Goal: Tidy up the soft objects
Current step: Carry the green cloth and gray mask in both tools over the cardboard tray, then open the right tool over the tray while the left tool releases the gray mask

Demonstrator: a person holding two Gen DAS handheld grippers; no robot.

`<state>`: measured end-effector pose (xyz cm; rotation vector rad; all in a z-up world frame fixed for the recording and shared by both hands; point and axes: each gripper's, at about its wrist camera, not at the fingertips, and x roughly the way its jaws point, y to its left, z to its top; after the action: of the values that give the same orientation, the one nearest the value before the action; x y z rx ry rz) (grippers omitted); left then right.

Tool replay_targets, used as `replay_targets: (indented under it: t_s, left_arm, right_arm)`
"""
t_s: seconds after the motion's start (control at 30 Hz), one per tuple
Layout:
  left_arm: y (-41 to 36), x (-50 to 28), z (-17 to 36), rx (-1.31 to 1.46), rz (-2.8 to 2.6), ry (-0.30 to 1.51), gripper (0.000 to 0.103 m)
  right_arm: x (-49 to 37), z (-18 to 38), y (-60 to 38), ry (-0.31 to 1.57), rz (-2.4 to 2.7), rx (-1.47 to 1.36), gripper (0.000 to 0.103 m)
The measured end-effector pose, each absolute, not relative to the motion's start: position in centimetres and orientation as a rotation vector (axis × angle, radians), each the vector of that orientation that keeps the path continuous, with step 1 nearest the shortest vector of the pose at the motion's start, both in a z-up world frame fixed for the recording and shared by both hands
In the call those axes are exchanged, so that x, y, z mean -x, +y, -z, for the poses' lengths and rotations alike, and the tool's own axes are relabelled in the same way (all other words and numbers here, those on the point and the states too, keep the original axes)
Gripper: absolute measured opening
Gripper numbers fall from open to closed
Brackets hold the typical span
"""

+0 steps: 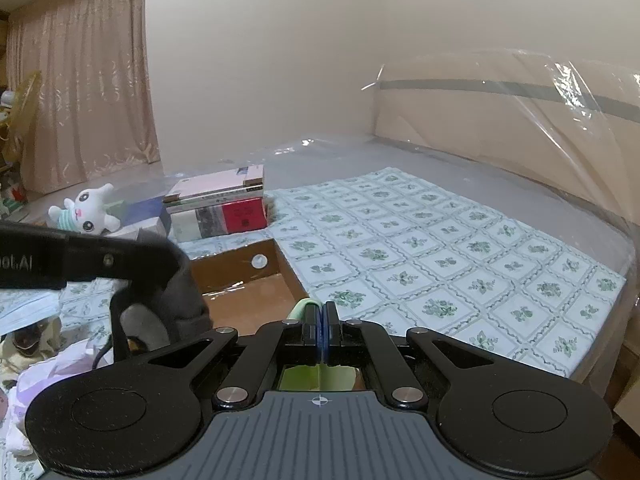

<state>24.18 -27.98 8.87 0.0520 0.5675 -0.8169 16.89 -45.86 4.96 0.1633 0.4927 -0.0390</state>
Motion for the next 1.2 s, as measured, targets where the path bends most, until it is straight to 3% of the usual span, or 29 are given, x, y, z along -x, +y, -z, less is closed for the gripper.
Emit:
replay_targets:
  t_s: [0.23, 0.3, 0.37, 0.83, 0.9, 0.97, 1.2]
  left_arm:
    - [-27.2, -25.6, -4.8, -0.082, 0.744, 0.676, 0.009]
    - [-26.5, -25.7, -3.8, -0.095, 0.712, 0.704, 0.033]
    - [-25.4, -25.5, -3.4, -0.082, 0.701, 0.713, 0.041]
    - [-17.9, -20.3, -2.8, -0.015, 0.54, 0.697, 0.05]
    - [-17.2, -19.4, -2.9, -0.016, 0.519, 0.683, 0.053]
    - [-16.6, -18.6, -3.0, -0.009, 0.496, 0.674, 0.054]
    - [-14.5, -15.6, -3.3, -0.003, 0.435, 0.65, 0.066]
  right_arm:
    - [-17.3, -4.2, -46.0, 0.513, 0.034, -0.169, 0.001]
    - [-17.4, -4.0, -45.9, 0.517, 0.027, -0.172, 0.001]
    - [-17.4, -3.9, -45.8, 0.52, 0.019, -0.174, 0.001]
    - [-19.2, -2.7, -43.6, 0.586, -0.097, -0.184, 0.003]
    - [-18.9, -2.3, -43.5, 0.603, -0.099, -0.189, 0.019]
    - [-18.4, -2.1, -43.5, 0.604, -0.097, -0.19, 0.069]
    - [-15.7, -2.3, -43.6, 0.607, -0.085, -0.189, 0.072]
